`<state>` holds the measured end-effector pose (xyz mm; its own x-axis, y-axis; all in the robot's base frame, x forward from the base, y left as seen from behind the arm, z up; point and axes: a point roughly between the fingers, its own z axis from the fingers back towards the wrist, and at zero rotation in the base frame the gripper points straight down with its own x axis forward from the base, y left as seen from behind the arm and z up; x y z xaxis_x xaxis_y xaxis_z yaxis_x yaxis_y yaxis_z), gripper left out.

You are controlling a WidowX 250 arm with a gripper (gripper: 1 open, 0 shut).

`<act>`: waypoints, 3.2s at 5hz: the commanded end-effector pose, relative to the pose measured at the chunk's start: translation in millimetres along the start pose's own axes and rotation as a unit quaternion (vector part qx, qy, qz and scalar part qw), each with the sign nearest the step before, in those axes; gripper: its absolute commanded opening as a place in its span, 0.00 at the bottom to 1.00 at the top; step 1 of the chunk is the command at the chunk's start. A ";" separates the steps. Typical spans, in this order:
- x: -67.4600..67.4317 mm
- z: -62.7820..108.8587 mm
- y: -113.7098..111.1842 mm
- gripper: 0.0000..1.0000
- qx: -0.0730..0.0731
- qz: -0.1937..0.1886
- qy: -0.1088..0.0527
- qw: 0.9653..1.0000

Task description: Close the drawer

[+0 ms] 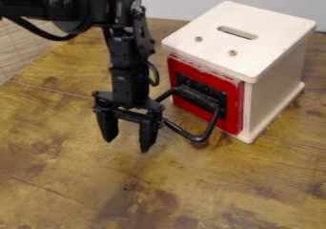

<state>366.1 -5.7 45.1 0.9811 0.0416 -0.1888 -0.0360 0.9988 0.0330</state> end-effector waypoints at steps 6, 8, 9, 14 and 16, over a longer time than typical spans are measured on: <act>-16.4 62.7 29.1 1.00 0.004 0.027 -0.061 0.998; -25.6 88.2 29.5 1.00 0.005 0.009 -0.071 0.997; -28.5 104.3 29.0 1.00 0.007 -0.007 -0.079 0.997; -68.0 180.9 26.9 1.00 -0.003 0.047 -0.121 0.991; -66.0 154.9 33.5 1.00 0.027 0.068 -0.110 0.991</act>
<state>334.4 20.2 186.3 0.9850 0.1677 -0.0399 -0.1633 0.9819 0.0957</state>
